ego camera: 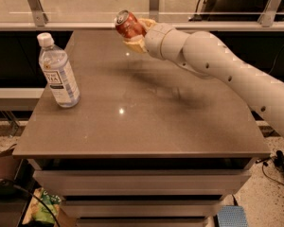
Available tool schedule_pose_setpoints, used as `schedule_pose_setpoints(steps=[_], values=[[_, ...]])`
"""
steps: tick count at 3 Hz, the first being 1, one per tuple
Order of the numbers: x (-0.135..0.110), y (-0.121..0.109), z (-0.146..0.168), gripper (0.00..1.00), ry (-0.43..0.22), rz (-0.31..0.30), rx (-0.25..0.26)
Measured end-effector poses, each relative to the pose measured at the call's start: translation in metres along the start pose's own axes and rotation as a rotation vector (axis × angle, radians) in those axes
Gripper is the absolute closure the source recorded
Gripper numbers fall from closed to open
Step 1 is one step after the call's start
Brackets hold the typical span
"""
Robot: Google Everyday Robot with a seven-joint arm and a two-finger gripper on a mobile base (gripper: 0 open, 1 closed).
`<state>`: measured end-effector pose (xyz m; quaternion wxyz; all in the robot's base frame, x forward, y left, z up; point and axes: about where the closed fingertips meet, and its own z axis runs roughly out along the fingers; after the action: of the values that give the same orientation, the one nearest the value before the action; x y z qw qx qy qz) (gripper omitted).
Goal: Place coke can upright
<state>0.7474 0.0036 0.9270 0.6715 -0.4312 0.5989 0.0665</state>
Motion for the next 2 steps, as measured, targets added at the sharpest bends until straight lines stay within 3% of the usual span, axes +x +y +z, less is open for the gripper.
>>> schedule_pose_setpoints(steps=[2], values=[[-0.0114, 0.019, 0.0065, 1.0, -0.029, 0.059, 0.025]])
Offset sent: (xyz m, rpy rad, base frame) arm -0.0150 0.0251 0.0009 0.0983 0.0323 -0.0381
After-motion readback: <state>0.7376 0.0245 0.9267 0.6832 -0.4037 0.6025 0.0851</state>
